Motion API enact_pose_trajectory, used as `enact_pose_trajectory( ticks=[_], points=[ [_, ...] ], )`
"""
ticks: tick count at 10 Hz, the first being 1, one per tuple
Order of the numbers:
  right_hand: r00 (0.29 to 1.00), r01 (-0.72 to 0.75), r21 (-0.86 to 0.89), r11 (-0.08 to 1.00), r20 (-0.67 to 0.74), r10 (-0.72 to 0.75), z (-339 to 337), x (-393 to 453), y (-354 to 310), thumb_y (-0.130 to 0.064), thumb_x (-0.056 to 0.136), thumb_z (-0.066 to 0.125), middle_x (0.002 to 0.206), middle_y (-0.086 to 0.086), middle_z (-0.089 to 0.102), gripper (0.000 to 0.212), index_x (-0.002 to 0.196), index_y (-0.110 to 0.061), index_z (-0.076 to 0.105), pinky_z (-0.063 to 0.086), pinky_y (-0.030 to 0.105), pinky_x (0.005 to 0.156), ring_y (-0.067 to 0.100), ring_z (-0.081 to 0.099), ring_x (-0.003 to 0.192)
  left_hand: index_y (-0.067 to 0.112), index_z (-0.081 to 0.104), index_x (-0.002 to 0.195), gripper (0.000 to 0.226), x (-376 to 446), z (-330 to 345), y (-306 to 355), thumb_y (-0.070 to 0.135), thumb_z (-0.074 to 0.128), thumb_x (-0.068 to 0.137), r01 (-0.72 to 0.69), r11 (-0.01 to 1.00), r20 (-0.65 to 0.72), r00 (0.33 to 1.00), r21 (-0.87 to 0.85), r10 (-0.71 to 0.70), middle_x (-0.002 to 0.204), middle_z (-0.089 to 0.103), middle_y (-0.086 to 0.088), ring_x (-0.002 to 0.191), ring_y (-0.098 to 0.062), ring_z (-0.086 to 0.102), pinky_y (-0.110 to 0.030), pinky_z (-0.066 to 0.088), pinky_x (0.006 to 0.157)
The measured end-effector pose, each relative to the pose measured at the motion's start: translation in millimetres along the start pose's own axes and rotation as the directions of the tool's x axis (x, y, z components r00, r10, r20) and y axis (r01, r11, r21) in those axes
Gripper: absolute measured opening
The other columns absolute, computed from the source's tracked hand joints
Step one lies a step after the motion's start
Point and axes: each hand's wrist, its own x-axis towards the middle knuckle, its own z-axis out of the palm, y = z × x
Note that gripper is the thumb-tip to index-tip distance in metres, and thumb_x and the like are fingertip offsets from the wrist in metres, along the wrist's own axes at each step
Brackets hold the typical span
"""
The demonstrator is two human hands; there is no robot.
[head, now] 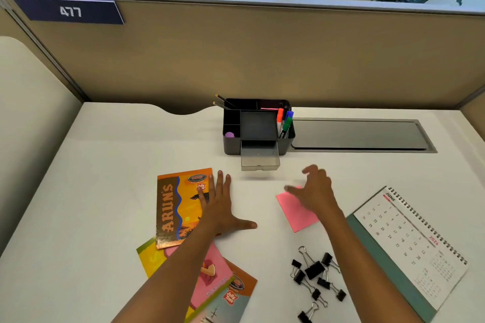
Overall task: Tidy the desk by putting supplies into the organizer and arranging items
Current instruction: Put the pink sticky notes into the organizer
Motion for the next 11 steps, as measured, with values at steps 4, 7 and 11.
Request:
enact_pose_trajectory(
  ticks=[4,7,11],
  points=[
    [0.978,-0.193,-0.144,0.97,0.046,0.202,28.8,-35.4,37.4,-0.05,0.05,0.091,0.121,0.009,0.046,0.097,0.122,-0.011,0.04,0.047,0.039,0.088,0.03,0.049,0.116,0.02,-0.021,0.152,0.151,-0.1,0.5,0.4,0.092,0.059,0.046,0.005,1.0,0.006,1.0,0.0,-0.005,0.157,-0.034,0.0,0.142,-0.027,-0.035,-0.061,-0.013,0.112],
    [0.983,-0.182,0.116,0.976,0.029,0.18,18.1,-32.4,40.4,-0.026,0.058,0.09,0.11,0.009,0.057,0.065,0.108,-0.013,0.051,0.052,0.036,0.074,0.029,0.06,0.094,0.02,-0.022,0.152,0.151,0.8,0.0,0.0,0.093,0.058,0.046,0.003,1.0,0.006,1.0,-0.001,-0.003,0.156,-0.035,0.0,0.142,-0.027,-0.036,-0.061,-0.013,0.113],
    [0.901,0.262,0.396,0.88,-0.428,-0.076,-66.1,0.0,-9.0,-0.01,0.087,0.068,0.099,0.006,0.072,0.016,0.103,-0.011,0.068,0.045,0.025,0.072,0.021,0.063,0.084,0.02,-0.024,0.151,0.152,-0.5,-2.5,0.9,0.094,0.056,0.044,-0.001,1.0,0.02,1.0,-0.015,0.001,0.155,-0.037,0.0,0.14,-0.027,-0.038,-0.061,-0.014,0.112]
  ],
)
